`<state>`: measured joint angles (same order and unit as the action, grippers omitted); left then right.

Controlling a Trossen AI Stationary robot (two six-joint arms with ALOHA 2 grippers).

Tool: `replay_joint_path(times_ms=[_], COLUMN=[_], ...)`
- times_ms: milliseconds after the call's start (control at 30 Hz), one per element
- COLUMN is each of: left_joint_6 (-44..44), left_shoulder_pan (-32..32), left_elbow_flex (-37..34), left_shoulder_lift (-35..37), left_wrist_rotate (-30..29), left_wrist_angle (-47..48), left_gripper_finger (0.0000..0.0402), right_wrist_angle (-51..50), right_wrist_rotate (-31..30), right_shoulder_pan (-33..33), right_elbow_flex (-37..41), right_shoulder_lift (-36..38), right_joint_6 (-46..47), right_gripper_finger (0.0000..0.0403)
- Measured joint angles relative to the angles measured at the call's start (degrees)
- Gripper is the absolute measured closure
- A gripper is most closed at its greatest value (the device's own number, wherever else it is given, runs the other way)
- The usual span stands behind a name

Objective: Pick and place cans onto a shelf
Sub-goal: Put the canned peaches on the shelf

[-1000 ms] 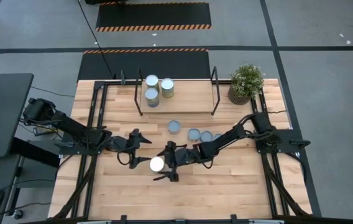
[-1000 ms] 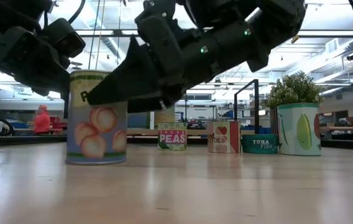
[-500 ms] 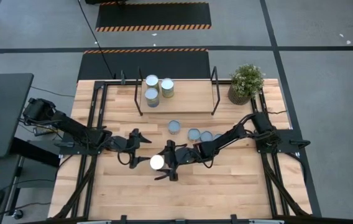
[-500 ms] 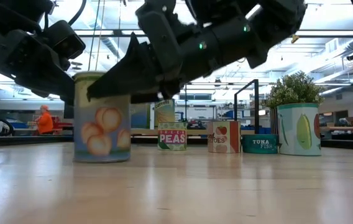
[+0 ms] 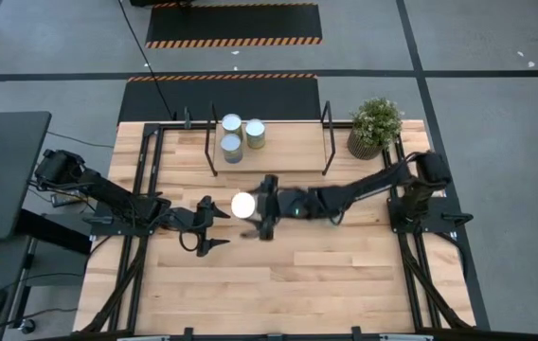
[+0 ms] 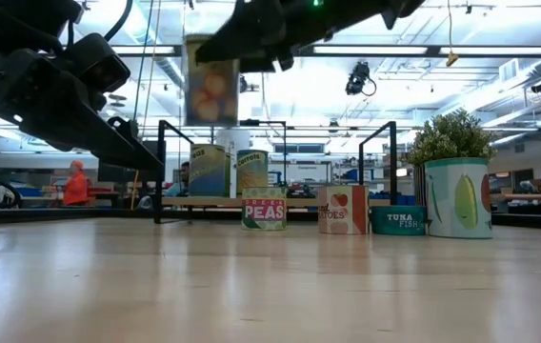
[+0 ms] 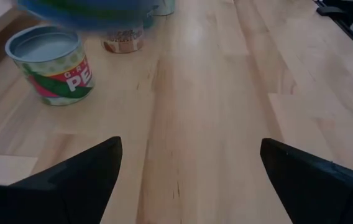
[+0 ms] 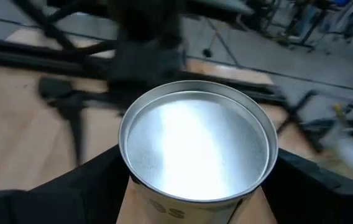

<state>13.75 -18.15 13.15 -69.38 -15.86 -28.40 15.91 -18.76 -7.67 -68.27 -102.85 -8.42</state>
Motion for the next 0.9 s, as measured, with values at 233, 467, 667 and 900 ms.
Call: replay_joint_path(times_ms=[233, 467, 667, 900], left_joint_6=[0.0, 0.06, 0.64, 0.65], left_shoulder_pan=[0.0, 0.0, 0.0, -0.02], left_elbow_flex=[0.0, 0.01, 0.02, 0.0], left_shoulder_lift=[0.0, 0.0, 0.0, 0.0], left_wrist_rotate=[0.0, -0.02, -0.02, -0.23], left_wrist_angle=[0.0, 0.86, 1.25, 0.89], left_gripper_finger=[0.0012, 0.0012, 0.0012, 0.0012], right_wrist_angle=[-1.23, -1.15, 5.74, 20.37], right_wrist_rotate=[4.75, 10.54, 12.99, 11.16], right_shoulder_pan=[10.84, 19.67, 23.15, 23.67], right_elbow_flex=[0.0, 0.07, 5.19, 13.65], right_shoulder_lift=[0.31, -2.17, -2.07, -2.14], right_joint_6=[-1.82, -1.44, 1.76, 4.06], right_gripper_finger=[0.0079, 0.0078, 0.0078, 0.0078])
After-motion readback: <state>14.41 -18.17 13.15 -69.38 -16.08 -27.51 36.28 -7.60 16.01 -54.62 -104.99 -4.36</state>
